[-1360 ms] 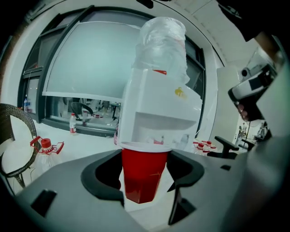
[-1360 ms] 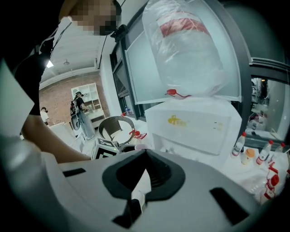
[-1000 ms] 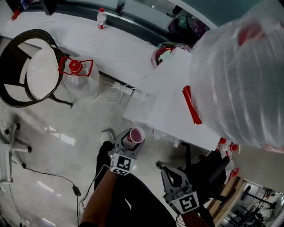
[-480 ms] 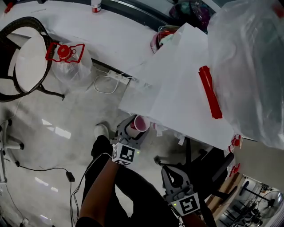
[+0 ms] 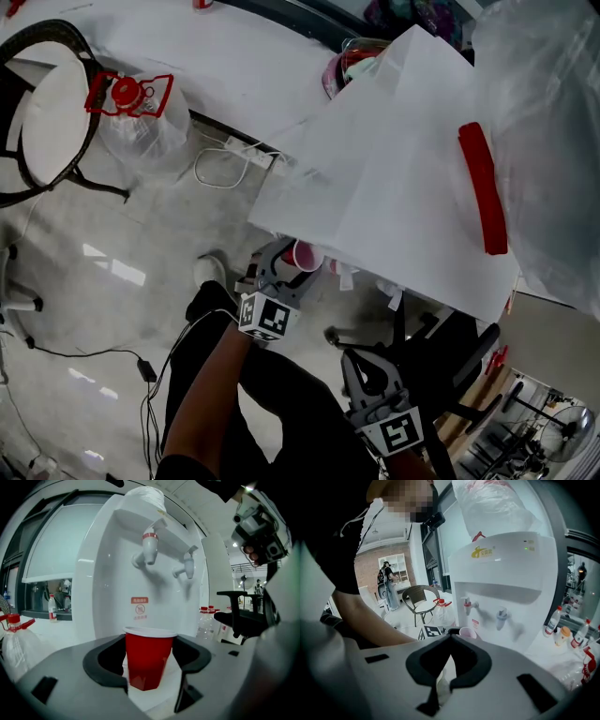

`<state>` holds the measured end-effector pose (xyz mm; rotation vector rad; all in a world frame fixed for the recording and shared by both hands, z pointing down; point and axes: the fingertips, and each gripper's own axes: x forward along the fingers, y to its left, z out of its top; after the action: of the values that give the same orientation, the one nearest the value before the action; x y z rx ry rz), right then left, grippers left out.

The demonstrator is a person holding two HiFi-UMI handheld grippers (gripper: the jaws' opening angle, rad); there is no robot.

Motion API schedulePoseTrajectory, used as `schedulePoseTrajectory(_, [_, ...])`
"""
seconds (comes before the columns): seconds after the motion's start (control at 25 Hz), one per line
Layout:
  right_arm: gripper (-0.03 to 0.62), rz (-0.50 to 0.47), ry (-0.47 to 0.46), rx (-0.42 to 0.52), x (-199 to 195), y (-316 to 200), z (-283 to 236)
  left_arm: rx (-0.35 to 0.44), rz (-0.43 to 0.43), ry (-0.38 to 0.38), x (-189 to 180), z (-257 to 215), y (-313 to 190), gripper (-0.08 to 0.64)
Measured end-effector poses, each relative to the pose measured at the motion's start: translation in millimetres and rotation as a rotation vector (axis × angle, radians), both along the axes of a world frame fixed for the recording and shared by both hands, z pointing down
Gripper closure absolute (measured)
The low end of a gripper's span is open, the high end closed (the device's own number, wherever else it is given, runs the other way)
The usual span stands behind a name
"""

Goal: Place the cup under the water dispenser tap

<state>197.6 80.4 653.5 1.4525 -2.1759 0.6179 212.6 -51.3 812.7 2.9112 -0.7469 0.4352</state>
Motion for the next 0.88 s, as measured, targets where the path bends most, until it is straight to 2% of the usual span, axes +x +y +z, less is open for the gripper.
schedulePoseTrajectory(0.16, [0.594, 0.001, -0.013, -0.013, -7.3, 1.4, 9.3, -0.023, -0.001, 0.018, -3.1, 6.5, -2.4, 0.261])
schedulePoseTrajectory(0.44, [0.592, -0.001, -0.039, -0.016, -17.2, -4.2, 13.9, -0.110, -0.067, -0.036, -30.0, 35.2, -6.9, 0.261])
schedulePoseTrajectory(0.64, [0.593, 0.009, -0.040, -0.015, -17.0, -10.0, 14.0, -0.100, -0.050, -0.037, -24.2, 30.6, -8.2, 0.268])
schedulePoseTrajectory(0.88, [0.594, 0.007, -0.034, -0.017, -15.9, -11.6, 16.5, -0.100, -0.040, -0.076, -14.5, 34.7, -6.5, 0.268])
